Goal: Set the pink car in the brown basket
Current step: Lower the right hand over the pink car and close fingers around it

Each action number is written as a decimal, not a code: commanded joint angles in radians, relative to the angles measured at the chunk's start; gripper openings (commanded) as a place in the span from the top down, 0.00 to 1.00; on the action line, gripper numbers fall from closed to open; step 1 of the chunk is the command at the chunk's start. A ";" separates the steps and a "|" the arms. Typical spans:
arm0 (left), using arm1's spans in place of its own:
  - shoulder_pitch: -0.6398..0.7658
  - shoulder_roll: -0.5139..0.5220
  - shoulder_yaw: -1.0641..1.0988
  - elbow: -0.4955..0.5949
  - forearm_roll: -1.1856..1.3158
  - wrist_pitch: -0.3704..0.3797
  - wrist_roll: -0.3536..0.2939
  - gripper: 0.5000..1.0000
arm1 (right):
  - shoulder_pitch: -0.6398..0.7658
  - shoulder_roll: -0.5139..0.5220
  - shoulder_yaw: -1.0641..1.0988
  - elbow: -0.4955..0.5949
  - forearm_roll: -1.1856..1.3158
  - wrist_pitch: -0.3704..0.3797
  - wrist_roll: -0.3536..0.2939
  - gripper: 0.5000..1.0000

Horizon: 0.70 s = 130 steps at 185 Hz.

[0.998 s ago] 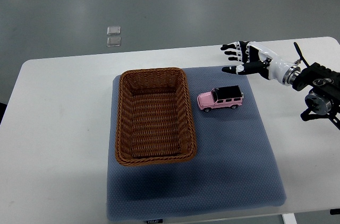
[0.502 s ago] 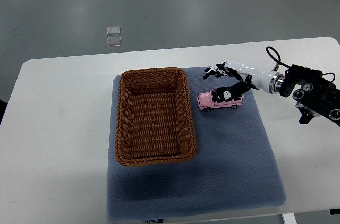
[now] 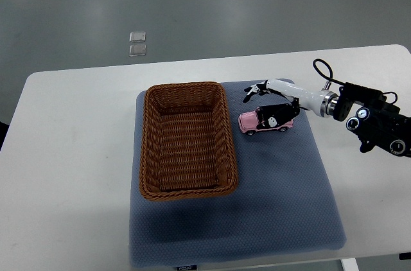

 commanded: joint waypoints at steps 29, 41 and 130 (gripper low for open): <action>0.000 0.000 0.000 -0.001 0.000 0.000 0.000 0.00 | 0.002 -0.002 -0.044 -0.001 -0.054 -0.049 0.000 0.18; 0.000 0.000 0.000 0.000 0.000 0.000 0.000 0.00 | 0.002 -0.002 -0.044 -0.001 -0.073 -0.061 0.000 0.18; 0.000 0.000 0.000 0.000 0.000 0.000 0.000 0.00 | 0.036 -0.014 -0.110 -0.009 -0.099 -0.092 -0.002 0.26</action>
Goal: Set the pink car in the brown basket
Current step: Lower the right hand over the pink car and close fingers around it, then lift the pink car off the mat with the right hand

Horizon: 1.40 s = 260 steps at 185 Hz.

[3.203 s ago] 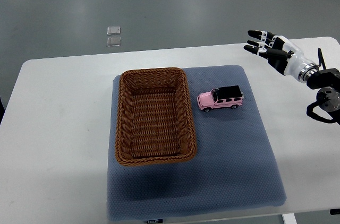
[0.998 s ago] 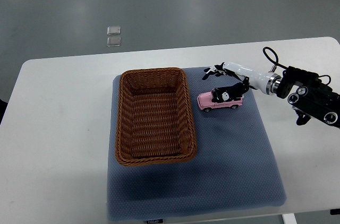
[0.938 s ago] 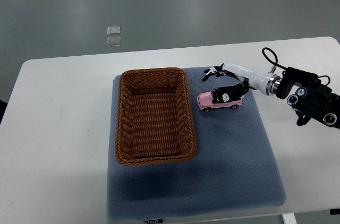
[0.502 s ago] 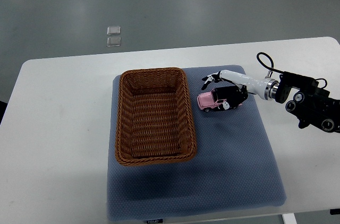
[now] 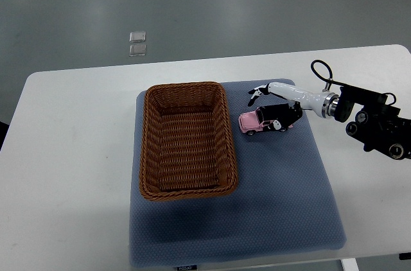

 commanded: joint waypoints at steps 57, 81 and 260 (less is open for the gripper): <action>0.000 0.000 0.000 0.000 0.000 0.000 0.000 0.00 | 0.004 -0.008 -0.033 -0.002 -0.029 -0.018 0.000 0.35; 0.000 0.000 0.000 0.000 0.000 0.000 0.000 0.00 | 0.007 -0.010 -0.033 -0.002 -0.031 -0.018 -0.001 0.55; 0.000 0.000 0.000 -0.001 0.000 0.000 0.000 0.00 | 0.212 -0.071 -0.038 0.110 -0.011 -0.071 -0.004 1.00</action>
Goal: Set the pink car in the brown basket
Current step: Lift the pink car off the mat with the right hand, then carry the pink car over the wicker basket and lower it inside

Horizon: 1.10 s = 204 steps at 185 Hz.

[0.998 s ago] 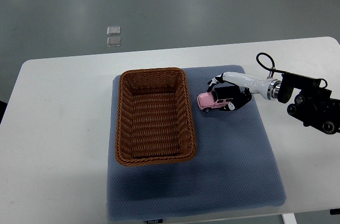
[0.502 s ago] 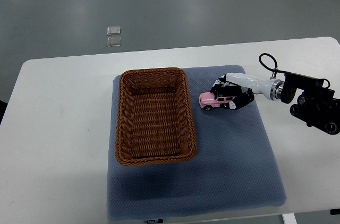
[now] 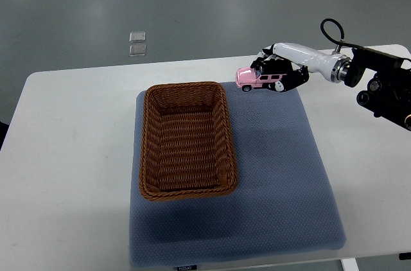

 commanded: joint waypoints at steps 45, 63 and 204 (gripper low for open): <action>0.000 0.000 0.001 -0.001 0.000 0.000 0.000 0.00 | 0.081 0.127 -0.020 0.052 -0.010 0.000 -0.003 1.00; 0.000 0.000 0.001 -0.001 0.000 0.000 0.000 0.00 | 0.098 0.197 -0.066 0.049 -0.015 -0.001 -0.003 1.00; -0.003 0.000 0.006 -0.001 0.002 0.000 0.000 0.00 | 0.081 0.312 -0.181 -0.029 -0.010 -0.044 0.003 0.40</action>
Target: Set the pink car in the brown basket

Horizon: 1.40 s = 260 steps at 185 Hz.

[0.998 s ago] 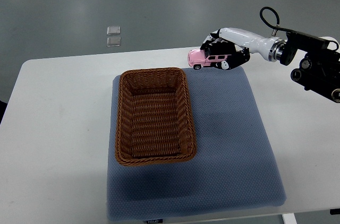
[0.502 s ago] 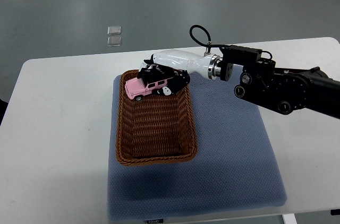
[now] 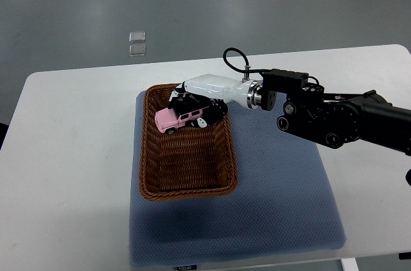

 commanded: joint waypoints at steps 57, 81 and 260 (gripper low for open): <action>0.000 0.000 -0.003 0.001 0.001 0.000 0.000 0.00 | -0.002 -0.012 0.016 0.006 0.018 -0.001 -0.002 0.21; 0.000 0.000 -0.004 0.001 0.000 0.000 0.000 0.00 | -0.009 -0.051 0.067 0.006 0.038 -0.017 -0.003 0.21; 0.000 0.000 -0.004 0.002 0.000 0.000 0.000 0.00 | -0.337 -0.373 0.375 -0.018 1.147 0.042 -0.012 0.21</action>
